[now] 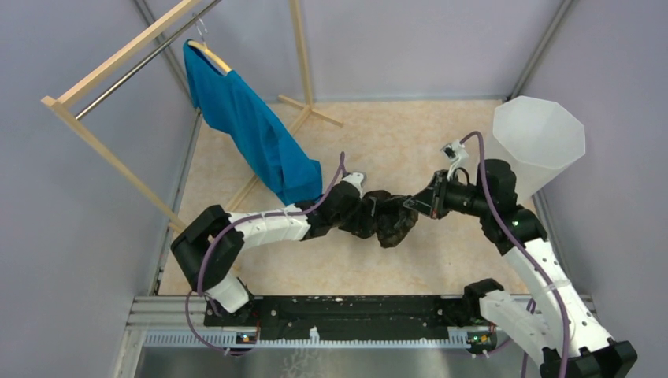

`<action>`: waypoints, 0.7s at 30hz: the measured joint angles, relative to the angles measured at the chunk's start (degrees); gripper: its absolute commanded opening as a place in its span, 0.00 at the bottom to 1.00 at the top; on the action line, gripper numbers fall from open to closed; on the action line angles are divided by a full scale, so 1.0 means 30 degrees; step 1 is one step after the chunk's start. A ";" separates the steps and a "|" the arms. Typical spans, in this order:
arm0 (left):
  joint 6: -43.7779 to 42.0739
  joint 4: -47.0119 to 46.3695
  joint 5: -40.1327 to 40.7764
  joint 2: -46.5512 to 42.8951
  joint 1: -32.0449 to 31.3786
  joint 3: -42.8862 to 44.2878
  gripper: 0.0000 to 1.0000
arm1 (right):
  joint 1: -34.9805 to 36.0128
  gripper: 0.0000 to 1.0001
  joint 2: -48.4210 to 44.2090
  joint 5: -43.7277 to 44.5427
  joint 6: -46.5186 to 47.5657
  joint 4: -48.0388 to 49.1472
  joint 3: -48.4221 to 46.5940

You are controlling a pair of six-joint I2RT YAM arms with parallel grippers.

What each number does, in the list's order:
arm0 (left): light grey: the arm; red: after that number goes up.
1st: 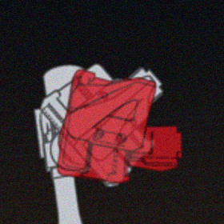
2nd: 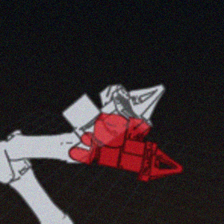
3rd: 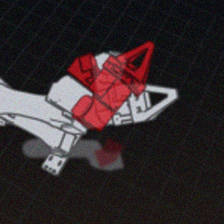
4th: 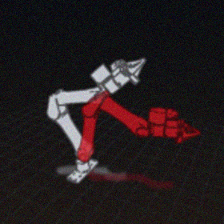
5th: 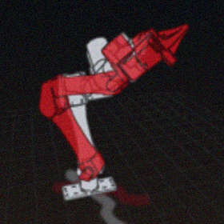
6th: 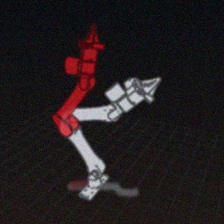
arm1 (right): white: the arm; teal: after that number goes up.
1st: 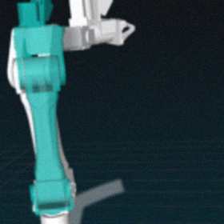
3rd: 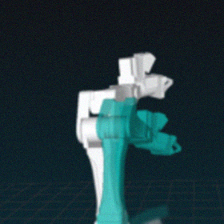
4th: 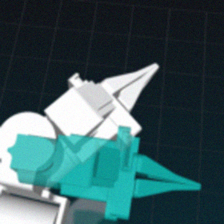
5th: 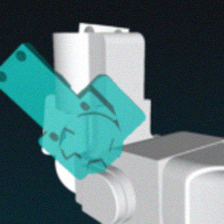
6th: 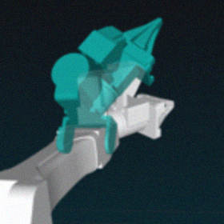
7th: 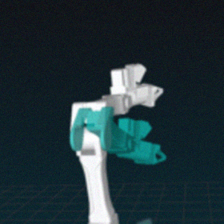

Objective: Put the trash bags into the trash bin

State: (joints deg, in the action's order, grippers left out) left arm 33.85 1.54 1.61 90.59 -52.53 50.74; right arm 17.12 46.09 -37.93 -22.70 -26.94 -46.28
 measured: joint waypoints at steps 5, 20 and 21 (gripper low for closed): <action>-0.0415 0.0809 0.2193 0.0466 0.0102 0.0058 0.33 | 0.0000 0.00 -0.0918 0.0073 -0.0168 -0.0204 -0.0838; -0.1421 0.2295 0.1836 -1.0404 0.0772 -0.2849 0.13 | 0.0000 0.14 -0.2040 0.6805 0.1056 -0.2769 -0.2361; -0.1486 0.2441 0.1566 -1.0994 0.0772 -0.2856 0.12 | 0.0000 0.26 -0.1945 0.7009 0.1056 -0.2827 -0.2353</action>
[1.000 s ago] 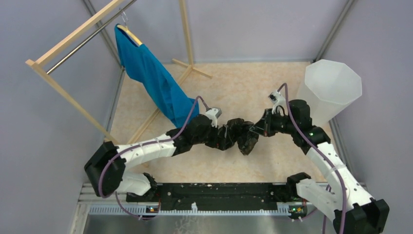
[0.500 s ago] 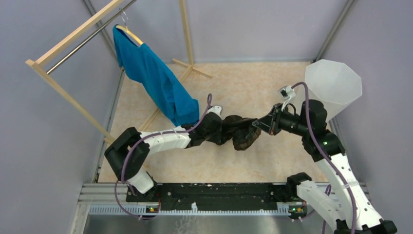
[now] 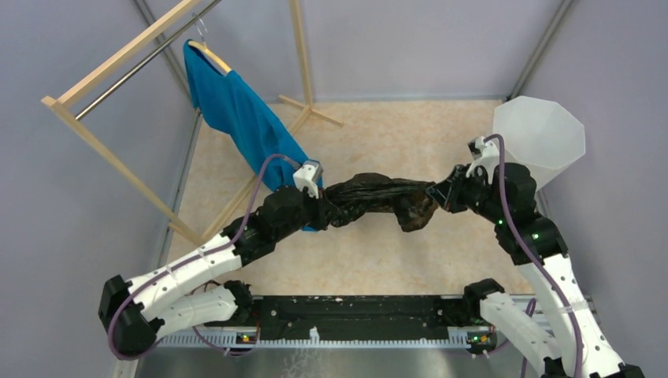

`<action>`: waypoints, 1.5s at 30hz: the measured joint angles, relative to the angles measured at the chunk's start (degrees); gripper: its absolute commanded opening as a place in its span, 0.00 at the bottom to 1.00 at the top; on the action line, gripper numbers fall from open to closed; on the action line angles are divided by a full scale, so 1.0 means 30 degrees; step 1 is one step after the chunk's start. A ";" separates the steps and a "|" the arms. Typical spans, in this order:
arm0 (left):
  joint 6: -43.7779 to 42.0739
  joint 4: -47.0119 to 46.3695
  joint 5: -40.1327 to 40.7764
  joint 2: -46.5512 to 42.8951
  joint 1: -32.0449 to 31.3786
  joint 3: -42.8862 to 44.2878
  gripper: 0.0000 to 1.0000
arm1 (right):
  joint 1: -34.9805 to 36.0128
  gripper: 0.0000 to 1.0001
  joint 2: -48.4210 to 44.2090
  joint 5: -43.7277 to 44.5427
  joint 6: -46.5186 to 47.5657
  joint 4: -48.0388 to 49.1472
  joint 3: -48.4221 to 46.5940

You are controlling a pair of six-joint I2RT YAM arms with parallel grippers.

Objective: Put the trash bags into the trash bin

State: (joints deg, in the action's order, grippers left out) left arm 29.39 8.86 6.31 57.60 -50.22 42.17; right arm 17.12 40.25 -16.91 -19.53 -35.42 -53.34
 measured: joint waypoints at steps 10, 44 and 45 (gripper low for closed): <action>0.0262 0.1399 -0.1967 -0.2543 0.0000 0.0015 0.10 | 0.0160 0.69 0.2397 -0.2047 0.0146 0.0393 0.0860; 0.2069 0.2616 -0.3781 -0.1035 0.0007 -0.0933 0.76 | 0.0794 0.00 0.0466 -0.1880 -0.1880 0.3920 0.3781; 0.2259 0.2149 -0.4095 -0.0896 -0.0029 -0.1311 0.80 | 0.0787 0.00 0.0481 -0.1916 -0.1894 0.3912 0.3781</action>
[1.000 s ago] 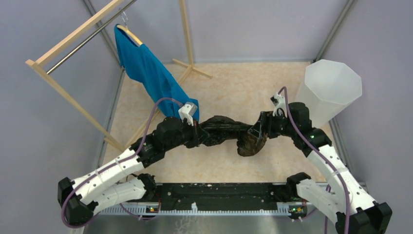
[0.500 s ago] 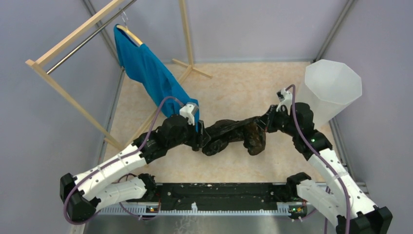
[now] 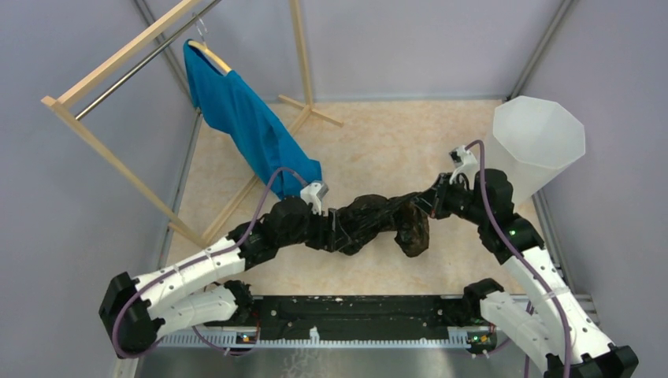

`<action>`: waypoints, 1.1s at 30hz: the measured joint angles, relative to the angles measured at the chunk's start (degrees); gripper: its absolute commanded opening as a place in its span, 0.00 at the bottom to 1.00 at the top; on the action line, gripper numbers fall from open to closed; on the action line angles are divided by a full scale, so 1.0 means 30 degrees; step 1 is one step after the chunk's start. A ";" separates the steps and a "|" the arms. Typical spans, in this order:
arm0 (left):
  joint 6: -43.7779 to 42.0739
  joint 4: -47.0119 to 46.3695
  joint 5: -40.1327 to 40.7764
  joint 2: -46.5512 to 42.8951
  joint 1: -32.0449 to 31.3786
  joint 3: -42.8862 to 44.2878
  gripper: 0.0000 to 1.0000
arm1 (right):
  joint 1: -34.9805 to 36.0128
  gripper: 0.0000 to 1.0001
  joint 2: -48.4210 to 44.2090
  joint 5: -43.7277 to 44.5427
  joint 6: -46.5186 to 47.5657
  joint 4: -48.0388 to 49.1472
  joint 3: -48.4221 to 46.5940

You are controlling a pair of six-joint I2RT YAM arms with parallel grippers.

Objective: Put the trash bags into the trash bin

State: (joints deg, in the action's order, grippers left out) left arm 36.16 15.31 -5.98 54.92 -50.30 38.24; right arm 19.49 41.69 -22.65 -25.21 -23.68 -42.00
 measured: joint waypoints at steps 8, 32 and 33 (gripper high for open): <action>0.0488 -0.1574 -0.0270 0.1326 -0.0124 -0.1537 0.64 | 0.0007 0.00 0.0029 -0.0342 -0.0051 -0.0066 0.0000; -0.7176 0.1923 0.0189 1.1890 -0.0248 2.7503 0.00 | 0.0007 0.00 0.4036 0.4175 0.1545 -0.1872 -1.4732; -0.7278 0.1610 0.0204 1.0775 -0.0248 2.6629 0.00 | 0.0000 0.00 0.2608 0.3963 0.1552 -0.0801 -1.4338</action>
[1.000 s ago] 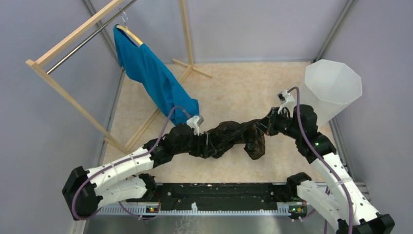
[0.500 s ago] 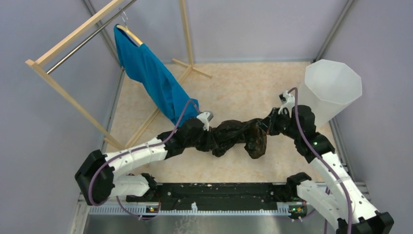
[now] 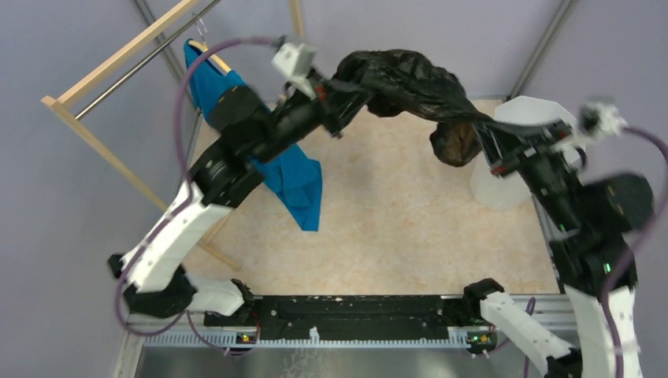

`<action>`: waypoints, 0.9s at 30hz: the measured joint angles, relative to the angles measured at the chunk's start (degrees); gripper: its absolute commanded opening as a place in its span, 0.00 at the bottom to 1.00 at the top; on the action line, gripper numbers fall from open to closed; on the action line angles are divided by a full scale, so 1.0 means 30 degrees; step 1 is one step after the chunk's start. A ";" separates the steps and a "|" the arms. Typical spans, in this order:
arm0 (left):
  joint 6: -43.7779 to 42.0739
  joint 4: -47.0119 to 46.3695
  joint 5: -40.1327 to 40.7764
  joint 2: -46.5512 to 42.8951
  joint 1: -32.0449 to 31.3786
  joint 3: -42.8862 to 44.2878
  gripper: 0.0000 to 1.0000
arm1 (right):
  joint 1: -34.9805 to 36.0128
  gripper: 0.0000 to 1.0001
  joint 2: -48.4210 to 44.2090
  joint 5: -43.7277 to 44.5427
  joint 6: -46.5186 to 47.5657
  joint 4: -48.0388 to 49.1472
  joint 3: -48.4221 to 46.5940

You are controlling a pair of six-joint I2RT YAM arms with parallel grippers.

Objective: Put the trash bags into the trash bin

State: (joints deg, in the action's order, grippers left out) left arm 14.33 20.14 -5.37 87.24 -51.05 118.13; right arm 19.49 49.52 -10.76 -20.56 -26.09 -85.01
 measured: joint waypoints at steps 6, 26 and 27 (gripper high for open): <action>0.1158 -0.4823 0.1268 -0.8510 -0.0109 -1.4149 0.00 | 0.0022 0.00 -0.7329 -0.1093 -0.0379 0.4976 0.7664; 0.1836 -0.2514 -0.0976 -0.6666 0.0000 -0.6783 0.00 | 0.0087 0.00 -0.1967 -0.3759 -0.0240 0.1581 0.0306; 0.1705 -0.3024 -0.0831 -0.7329 0.0000 -0.7118 0.00 | 0.0087 0.00 -0.2696 -0.3599 -0.0197 0.2033 0.0641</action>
State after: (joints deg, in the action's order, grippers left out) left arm 19.44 11.07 -7.86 65.25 -51.05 96.77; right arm 19.75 41.43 -21.56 -21.15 -19.99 -83.09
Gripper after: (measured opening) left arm 0.006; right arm 0.004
